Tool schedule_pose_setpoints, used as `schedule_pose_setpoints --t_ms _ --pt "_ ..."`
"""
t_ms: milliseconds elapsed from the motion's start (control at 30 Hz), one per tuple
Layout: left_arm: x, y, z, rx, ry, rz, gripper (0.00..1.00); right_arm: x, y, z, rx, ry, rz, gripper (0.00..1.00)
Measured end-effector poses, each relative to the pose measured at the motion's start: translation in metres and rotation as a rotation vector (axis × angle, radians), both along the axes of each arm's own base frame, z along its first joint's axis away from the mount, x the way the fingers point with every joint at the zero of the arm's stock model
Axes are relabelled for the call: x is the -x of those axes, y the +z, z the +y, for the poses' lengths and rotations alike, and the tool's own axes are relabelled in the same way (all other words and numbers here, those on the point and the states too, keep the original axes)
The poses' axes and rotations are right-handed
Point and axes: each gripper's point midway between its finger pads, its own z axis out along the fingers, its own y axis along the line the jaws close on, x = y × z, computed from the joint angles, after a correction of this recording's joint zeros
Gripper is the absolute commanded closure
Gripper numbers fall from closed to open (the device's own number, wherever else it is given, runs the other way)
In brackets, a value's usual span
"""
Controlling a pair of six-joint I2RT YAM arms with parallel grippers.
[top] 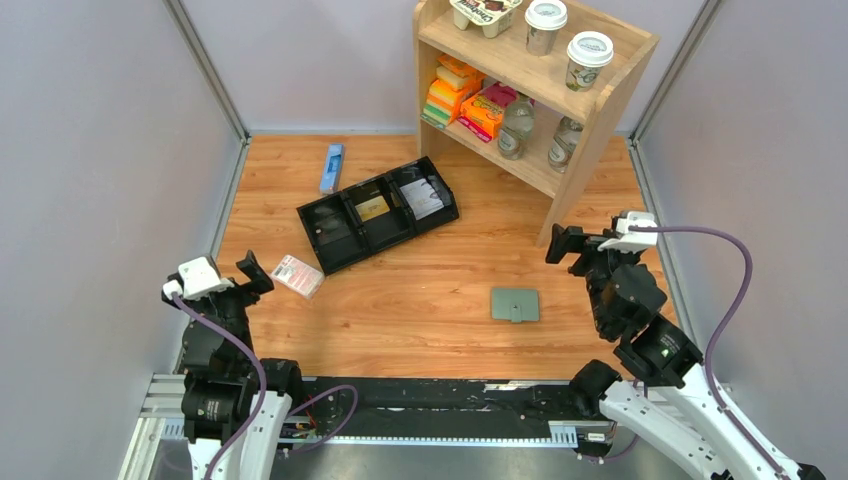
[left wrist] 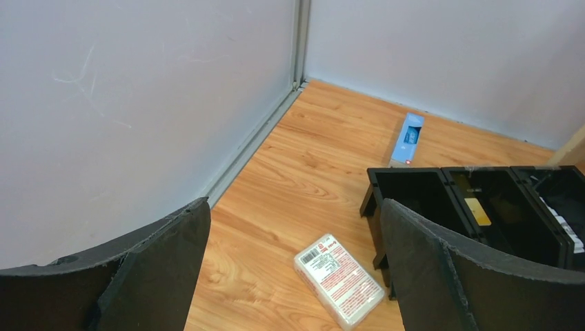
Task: Take the credit cards out of the card holder
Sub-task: Move the card holder to the center of the board.
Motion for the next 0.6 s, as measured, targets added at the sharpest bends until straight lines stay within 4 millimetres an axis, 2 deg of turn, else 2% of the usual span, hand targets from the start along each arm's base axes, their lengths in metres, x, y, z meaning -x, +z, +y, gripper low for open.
schedule_pose_setpoints --t_ms 167,333,600 --pt "0.003 0.001 0.003 0.014 0.017 -0.014 0.0 -0.006 -0.005 0.009 -0.036 0.001 0.035 0.0" --pt "0.005 0.003 0.004 0.018 0.024 -0.037 0.0 -0.01 -0.03 0.016 -0.115 -0.032 0.127 0.0" --pt "0.01 0.003 0.003 0.046 0.021 -0.057 0.0 0.001 -0.072 0.005 -0.18 -0.119 0.231 0.0"
